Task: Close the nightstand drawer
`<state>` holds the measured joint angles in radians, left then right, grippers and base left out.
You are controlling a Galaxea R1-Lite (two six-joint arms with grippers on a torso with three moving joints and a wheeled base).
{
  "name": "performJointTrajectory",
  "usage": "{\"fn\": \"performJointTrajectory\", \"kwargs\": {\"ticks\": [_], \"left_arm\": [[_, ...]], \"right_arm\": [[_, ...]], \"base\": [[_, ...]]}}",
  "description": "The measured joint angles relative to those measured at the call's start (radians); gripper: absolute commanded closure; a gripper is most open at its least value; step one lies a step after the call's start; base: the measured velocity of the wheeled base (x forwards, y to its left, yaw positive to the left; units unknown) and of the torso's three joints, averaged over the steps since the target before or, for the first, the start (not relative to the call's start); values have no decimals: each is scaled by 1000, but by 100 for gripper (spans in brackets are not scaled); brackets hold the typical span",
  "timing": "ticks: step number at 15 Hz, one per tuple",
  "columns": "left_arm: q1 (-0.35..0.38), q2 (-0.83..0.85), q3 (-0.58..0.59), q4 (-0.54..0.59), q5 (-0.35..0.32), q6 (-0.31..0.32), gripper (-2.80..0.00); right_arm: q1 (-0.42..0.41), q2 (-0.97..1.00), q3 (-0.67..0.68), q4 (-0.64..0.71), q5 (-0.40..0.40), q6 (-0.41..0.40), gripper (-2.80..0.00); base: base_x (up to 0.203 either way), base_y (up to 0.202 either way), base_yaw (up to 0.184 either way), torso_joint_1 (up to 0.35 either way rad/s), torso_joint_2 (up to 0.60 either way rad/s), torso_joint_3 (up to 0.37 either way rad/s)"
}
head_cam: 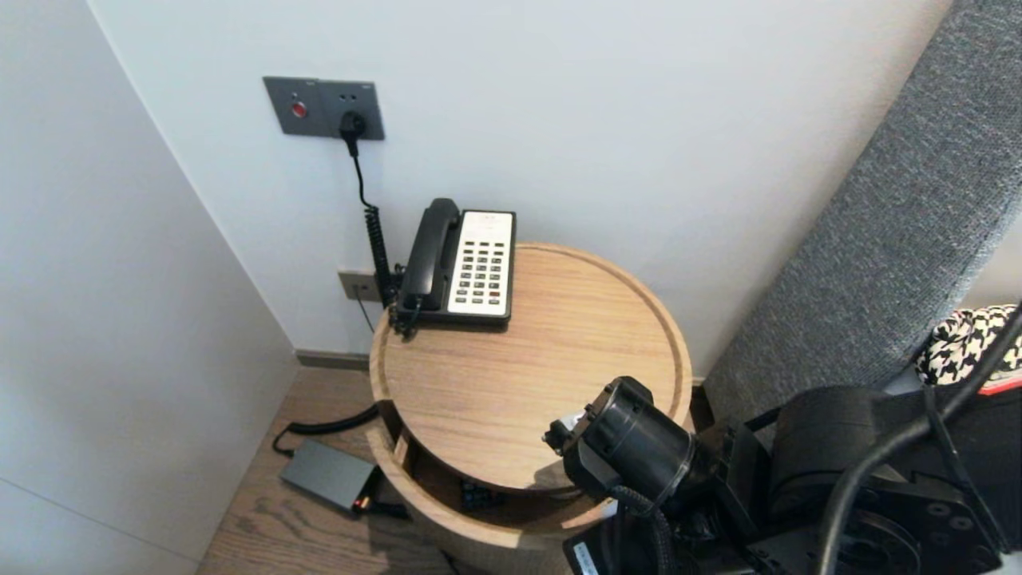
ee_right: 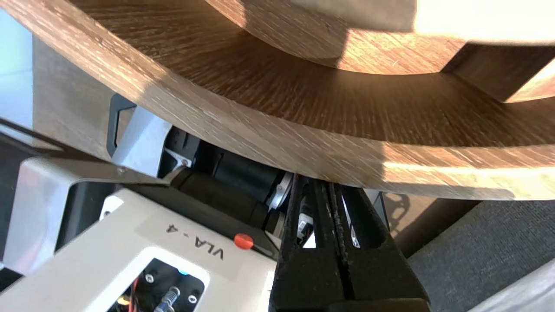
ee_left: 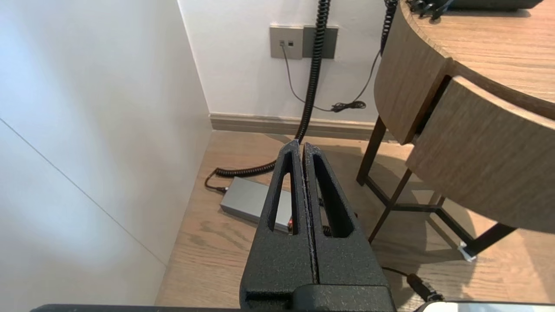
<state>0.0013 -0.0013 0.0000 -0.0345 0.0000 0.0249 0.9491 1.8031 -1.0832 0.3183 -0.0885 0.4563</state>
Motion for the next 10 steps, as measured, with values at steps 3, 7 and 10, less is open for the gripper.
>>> {"fn": "performJointTrajectory", "kwargs": {"ticks": [3, 7, 10], "left_arm": [[0, 0, 0, 0, 0, 0, 0], [0, 0, 0, 0, 0, -1, 0], [0, 0, 0, 0, 0, 0, 0]], "right_arm": [[-18, 14, -12, 0, -1, -1, 0], [-45, 27, -27, 0, 0, -14, 0], [-59, 38, -46, 0, -1, -17, 0]], "base": [[0, 0, 0, 0, 0, 0], [0, 0, 0, 0, 0, 0], [0, 0, 0, 0, 0, 0]]}}
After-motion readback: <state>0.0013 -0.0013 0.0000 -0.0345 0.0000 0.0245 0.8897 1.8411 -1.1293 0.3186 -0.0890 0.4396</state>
